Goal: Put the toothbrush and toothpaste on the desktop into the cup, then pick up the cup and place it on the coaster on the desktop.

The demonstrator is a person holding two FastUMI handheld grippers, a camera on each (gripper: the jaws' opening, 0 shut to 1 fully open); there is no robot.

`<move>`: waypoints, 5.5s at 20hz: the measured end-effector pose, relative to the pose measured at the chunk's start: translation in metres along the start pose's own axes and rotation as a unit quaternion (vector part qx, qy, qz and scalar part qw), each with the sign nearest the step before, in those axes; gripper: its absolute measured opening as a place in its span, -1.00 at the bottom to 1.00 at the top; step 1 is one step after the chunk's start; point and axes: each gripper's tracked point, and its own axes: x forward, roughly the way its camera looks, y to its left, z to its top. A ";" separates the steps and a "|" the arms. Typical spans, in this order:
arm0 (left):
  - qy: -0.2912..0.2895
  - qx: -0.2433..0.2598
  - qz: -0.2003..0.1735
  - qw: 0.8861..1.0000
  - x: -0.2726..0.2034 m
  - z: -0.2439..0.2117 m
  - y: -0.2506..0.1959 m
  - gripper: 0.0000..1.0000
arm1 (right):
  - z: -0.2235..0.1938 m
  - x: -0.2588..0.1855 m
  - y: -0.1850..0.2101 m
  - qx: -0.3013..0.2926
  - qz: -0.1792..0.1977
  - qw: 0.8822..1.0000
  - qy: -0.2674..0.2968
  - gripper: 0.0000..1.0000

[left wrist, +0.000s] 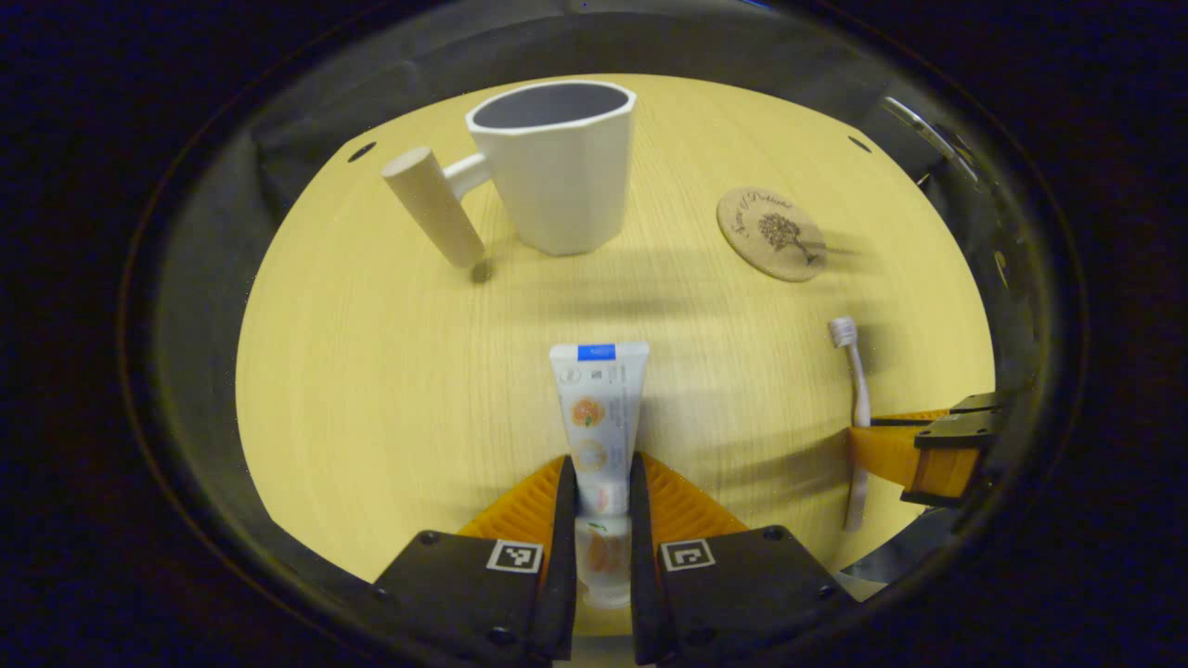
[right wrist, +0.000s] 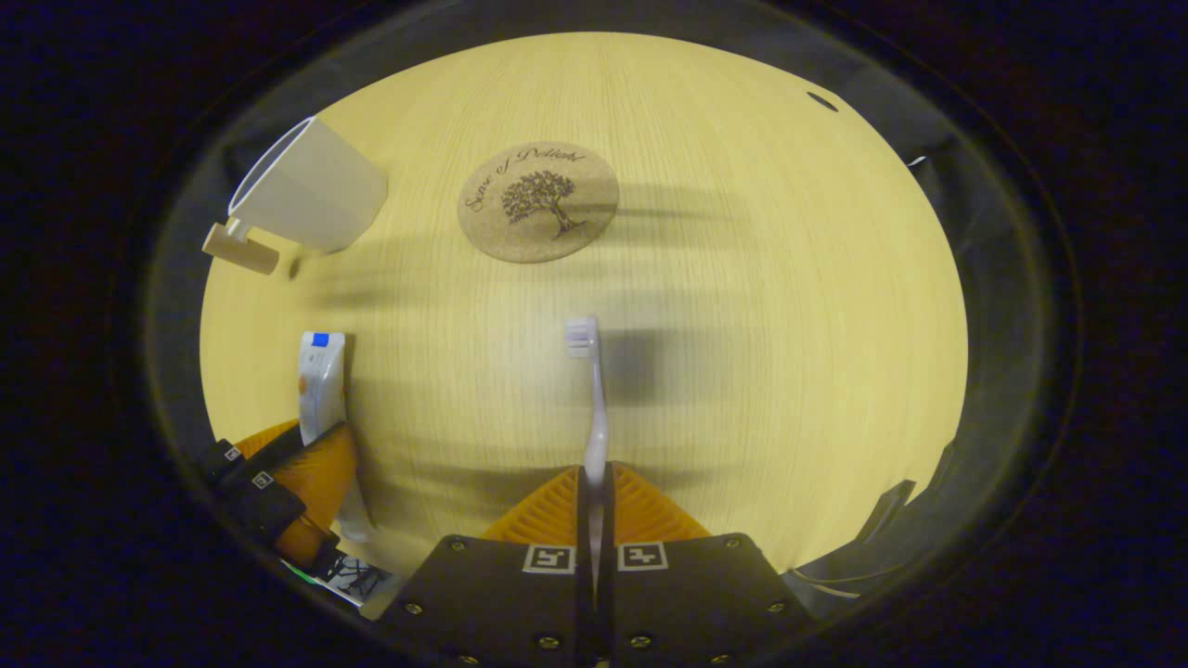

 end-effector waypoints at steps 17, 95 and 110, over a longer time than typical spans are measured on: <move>-0.060 -0.051 -0.048 0.996 -0.078 0.033 -0.001 -0.54 | 0.001 0.000 0.000 -0.011 0.012 1.000 -0.015 -0.96; -0.358 -0.136 0.066 0.921 -0.215 0.110 0.217 0.33 | 0.263 -0.137 0.137 0.148 0.212 0.905 -0.339 -0.96; -0.346 -0.095 0.054 0.932 -0.243 0.161 0.182 0.38 | 0.232 -0.116 0.156 0.120 0.203 0.894 -0.382 -0.85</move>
